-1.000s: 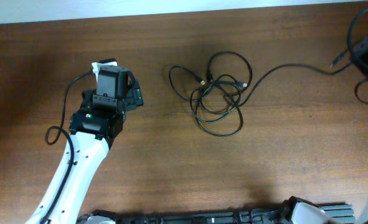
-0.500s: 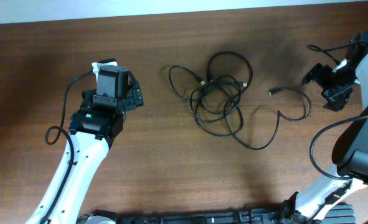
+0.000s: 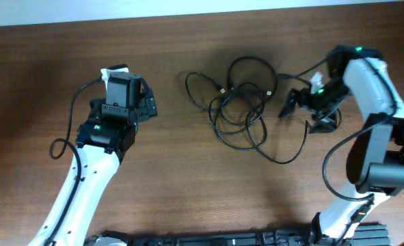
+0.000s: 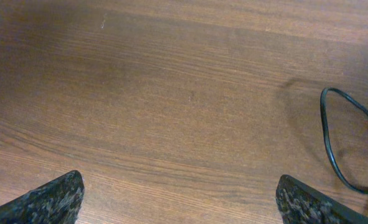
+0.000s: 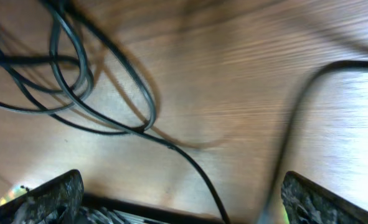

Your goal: Untangle cables

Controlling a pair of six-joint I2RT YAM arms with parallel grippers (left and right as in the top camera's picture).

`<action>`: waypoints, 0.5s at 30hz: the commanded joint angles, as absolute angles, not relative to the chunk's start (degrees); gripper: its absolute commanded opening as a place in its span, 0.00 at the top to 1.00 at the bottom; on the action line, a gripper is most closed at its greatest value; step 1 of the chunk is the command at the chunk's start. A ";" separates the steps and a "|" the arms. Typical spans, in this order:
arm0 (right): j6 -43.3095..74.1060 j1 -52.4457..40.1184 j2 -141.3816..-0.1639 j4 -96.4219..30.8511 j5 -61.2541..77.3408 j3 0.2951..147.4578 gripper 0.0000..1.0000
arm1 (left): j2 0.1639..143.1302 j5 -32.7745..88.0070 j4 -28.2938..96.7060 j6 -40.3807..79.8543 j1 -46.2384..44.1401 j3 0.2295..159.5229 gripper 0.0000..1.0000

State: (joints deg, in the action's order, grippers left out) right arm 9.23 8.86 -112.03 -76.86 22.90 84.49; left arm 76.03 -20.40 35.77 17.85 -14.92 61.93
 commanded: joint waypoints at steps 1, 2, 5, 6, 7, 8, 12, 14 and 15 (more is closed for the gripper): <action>11.49 5.69 -111.70 -74.02 23.38 79.24 0.01 | 76.18 -20.36 35.75 18.61 -14.57 61.93 0.01; 11.90 5.04 -111.70 -72.71 23.38 77.69 0.00 | 76.18 -20.36 35.75 18.61 -14.57 61.93 0.01; 12.49 4.82 -111.70 -70.83 23.40 74.91 0.73 | 76.18 -20.36 35.75 18.61 -14.57 61.93 0.01; 12.49 4.82 -111.61 -70.85 23.38 74.89 0.96 | 76.18 -20.36 35.75 18.61 -14.61 61.93 0.01; 12.49 4.84 -111.50 -70.85 23.40 74.96 0.96 | 76.18 -20.36 35.75 18.61 -14.61 61.93 0.01; 12.49 4.89 -110.78 -70.85 23.40 75.18 0.96 | 76.18 -20.36 35.73 18.61 -14.61 61.93 0.01; 12.51 4.89 -105.30 -71.42 23.46 80.51 0.96 | 76.18 -20.36 35.73 18.61 -14.61 61.93 0.01; 12.51 4.89 -102.41 -73.14 23.81 86.04 0.96 | 76.18 -20.36 35.73 18.61 -14.61 61.93 0.01; 12.49 4.89 -100.66 -74.74 23.81 90.98 0.96 | 76.18 -20.36 35.73 18.61 -14.61 61.93 0.01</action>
State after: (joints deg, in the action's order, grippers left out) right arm 12.27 5.08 -105.71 -72.90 23.16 82.98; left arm 76.09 -20.38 35.83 17.85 -14.92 61.93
